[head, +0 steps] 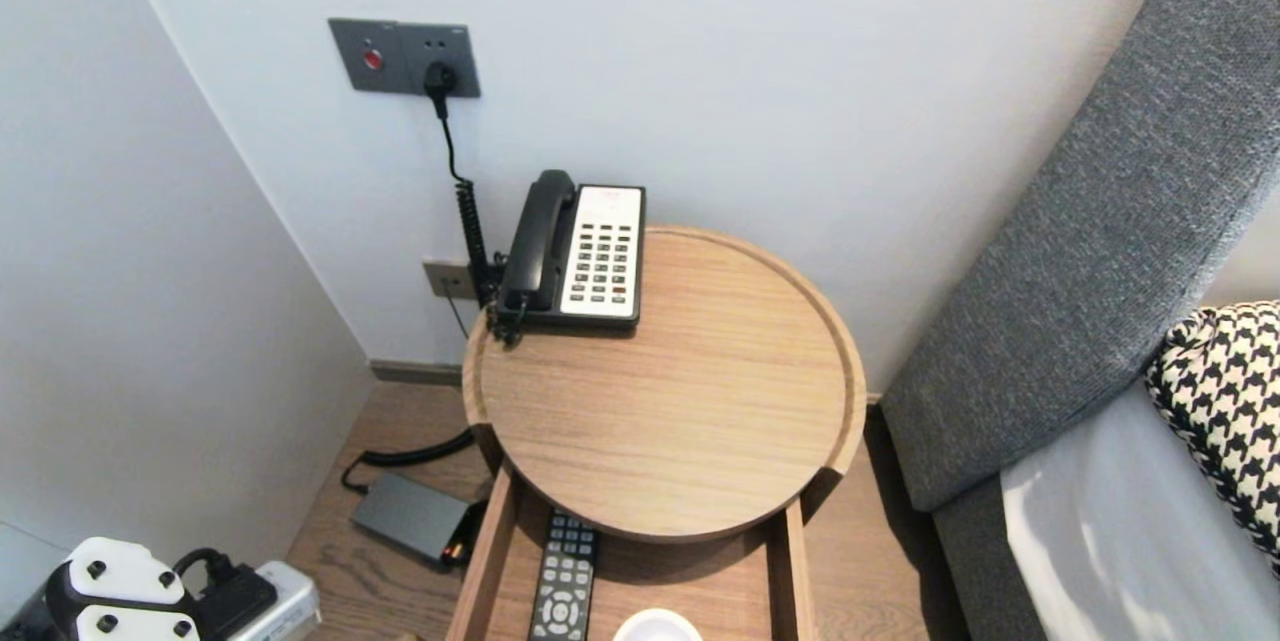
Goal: Close the nightstand drawer
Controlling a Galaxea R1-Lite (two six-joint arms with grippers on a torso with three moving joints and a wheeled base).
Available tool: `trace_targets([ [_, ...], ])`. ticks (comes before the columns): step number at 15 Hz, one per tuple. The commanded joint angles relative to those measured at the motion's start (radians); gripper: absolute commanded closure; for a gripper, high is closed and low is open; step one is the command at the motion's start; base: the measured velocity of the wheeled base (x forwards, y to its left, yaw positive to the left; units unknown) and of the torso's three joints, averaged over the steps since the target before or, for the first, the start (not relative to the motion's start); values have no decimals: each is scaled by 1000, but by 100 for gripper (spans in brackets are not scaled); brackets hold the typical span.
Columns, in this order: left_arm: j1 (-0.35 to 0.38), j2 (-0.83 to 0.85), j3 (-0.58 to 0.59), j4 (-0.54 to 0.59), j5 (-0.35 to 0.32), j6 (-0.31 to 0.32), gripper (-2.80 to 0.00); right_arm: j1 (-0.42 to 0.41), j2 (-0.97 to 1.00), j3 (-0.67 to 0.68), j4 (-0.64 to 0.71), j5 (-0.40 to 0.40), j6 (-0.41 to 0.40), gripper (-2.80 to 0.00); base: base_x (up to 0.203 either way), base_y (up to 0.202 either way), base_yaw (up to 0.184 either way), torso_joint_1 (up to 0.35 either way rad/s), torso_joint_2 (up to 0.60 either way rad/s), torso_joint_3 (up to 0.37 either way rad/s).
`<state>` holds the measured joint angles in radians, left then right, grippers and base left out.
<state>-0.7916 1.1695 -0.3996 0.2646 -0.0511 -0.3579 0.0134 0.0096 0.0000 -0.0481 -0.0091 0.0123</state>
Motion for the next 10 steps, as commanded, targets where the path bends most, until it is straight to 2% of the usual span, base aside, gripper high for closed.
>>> trace_targets([
  [1, -5, 67, 14, -33, -9, -4, 0, 0, 0, 26, -1, 0, 0, 0, 0, 0, 0, 0, 0, 0],
  [10, -37, 187, 15, -203, -19, -34, 0, 0, 0, 26, -1, 0, 0, 0, 0, 0, 0, 0, 0, 0],
])
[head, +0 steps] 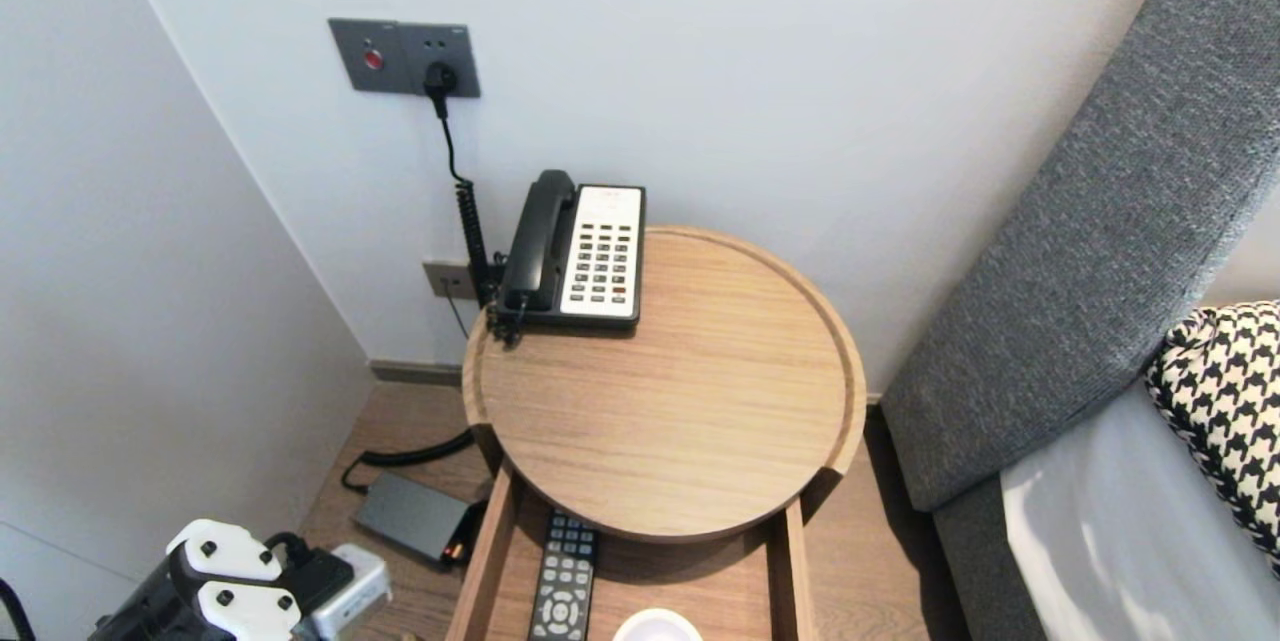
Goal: Close the nightstand drawer
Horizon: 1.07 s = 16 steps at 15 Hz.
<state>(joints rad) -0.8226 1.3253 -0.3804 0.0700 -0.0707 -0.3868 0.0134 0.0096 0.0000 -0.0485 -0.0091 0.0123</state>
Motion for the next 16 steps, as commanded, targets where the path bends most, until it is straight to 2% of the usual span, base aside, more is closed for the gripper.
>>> trace_targets([
  [1, -11, 40, -6, -17, 0, -6, 0, 0, 0, 26, -1, 0, 0, 0, 0, 0, 0, 0, 0, 0],
  [5, -17, 59, -24, -25, 0, -29, 0, 0, 0, 26, -1, 0, 0, 0, 0, 0, 0, 0, 0, 0],
  [9, -17, 77, -28, -76, 8, -34, 0, 0, 0, 26, -1, 0, 0, 0, 0, 0, 0, 0, 0, 0],
  [16, -16, 123, -71, -92, 12, -42, 0, 0, 0, 26, -1, 0, 0, 0, 0, 0, 0, 0, 0, 0],
])
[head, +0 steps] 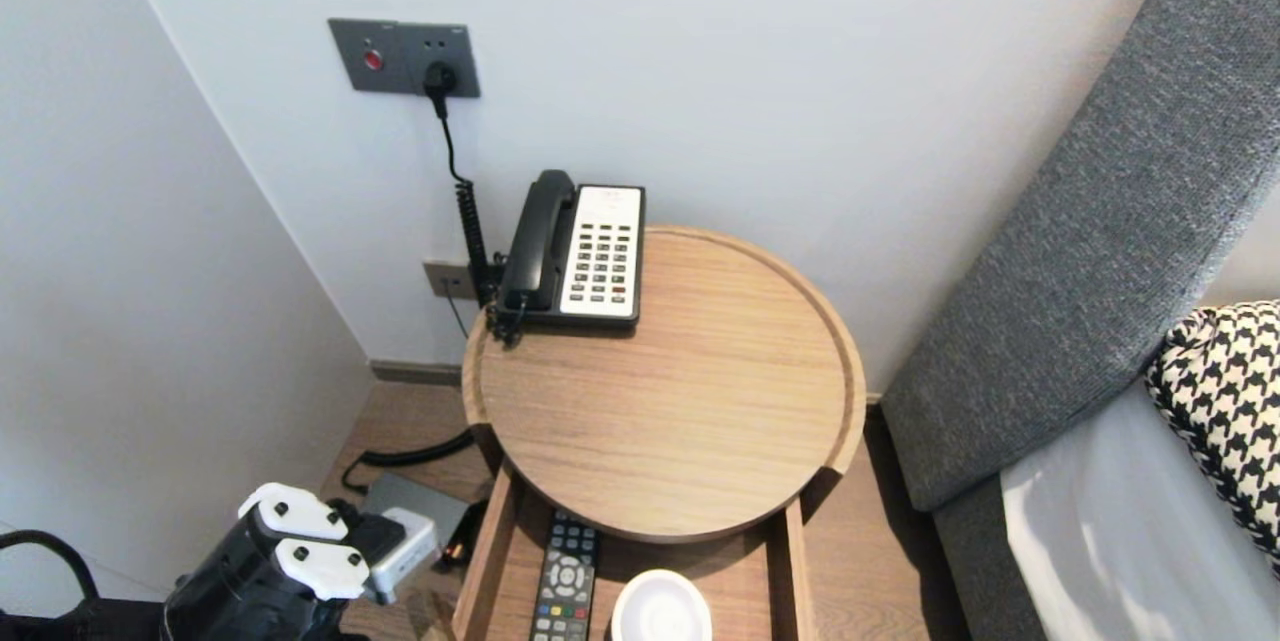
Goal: Close the nightstand drawer
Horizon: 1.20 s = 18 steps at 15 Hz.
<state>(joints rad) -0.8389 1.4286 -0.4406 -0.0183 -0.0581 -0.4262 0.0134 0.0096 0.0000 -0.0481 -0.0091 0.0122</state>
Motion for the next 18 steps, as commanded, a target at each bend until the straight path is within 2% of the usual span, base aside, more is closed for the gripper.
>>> trace_targets([
  [1, 0, 29, -18, -8, 0, -8, 0, 0, 0, 26, -1, 0, 0, 0, 0, 0, 0, 0, 0, 0],
  [5, 0, 62, -46, -23, -2, -57, 0, 0, 0, 26, 0, 0, 0, 0, 0, 0, 0, 0, 0, 0],
  [11, 2, 123, -64, -119, 9, -96, 0, 0, 0, 26, -1, 0, 0, 0, 0, 0, 0, 0, 0, 0],
  [18, 29, 176, -119, -151, 9, -105, 0, 0, 0, 26, -1, 0, 0, 0, 0, 0, 0, 0, 0, 0],
])
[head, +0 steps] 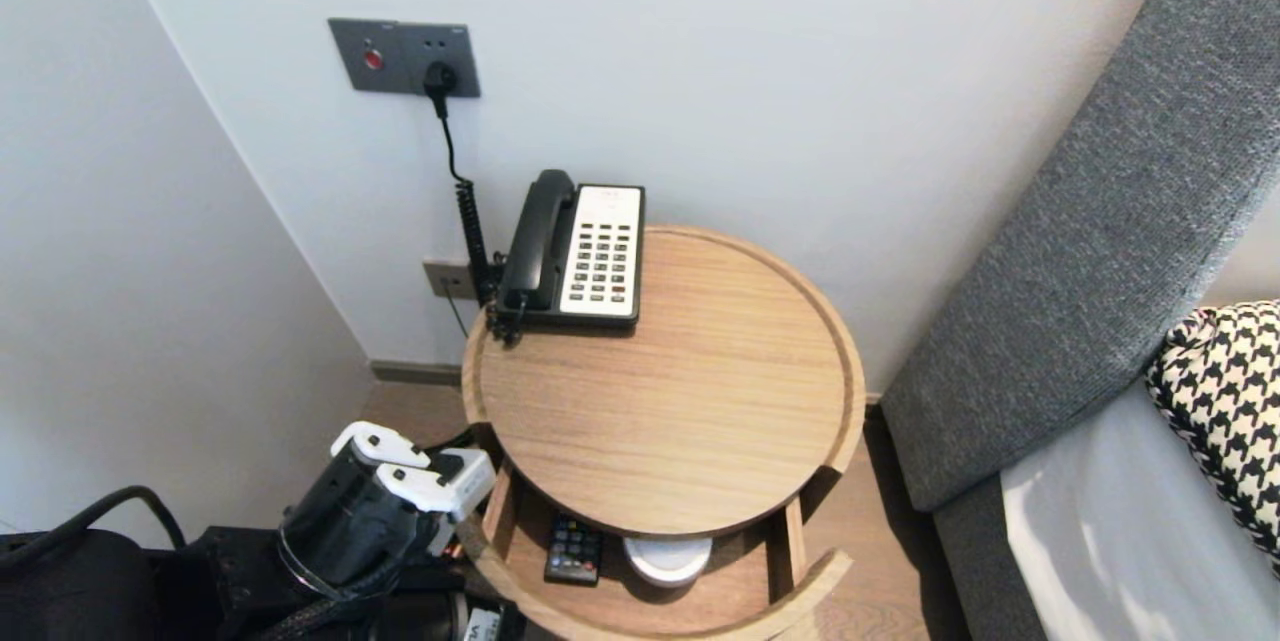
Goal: Close the nightstand drawer
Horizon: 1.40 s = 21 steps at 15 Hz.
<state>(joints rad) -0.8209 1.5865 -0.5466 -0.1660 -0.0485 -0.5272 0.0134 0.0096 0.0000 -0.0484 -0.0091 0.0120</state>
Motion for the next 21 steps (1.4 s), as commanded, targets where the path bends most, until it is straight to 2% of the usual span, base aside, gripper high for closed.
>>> trace_targets([
  [1, 26, 27, -32, -4, 0, -3, 0, 0, 0, 26, 1, 0, 0, 0, 0, 0, 0, 0, 0, 0],
  [8, 57, 46, -61, -9, -2, 1, 0, 0, 0, 26, -1, 0, 0, 0, 0, 0, 0, 0, 0, 0],
  [21, 74, 67, -107, -63, 1, -43, 0, 0, 0, 26, -1, 0, 0, 0, 0, 0, 0, 0, 0, 0],
])
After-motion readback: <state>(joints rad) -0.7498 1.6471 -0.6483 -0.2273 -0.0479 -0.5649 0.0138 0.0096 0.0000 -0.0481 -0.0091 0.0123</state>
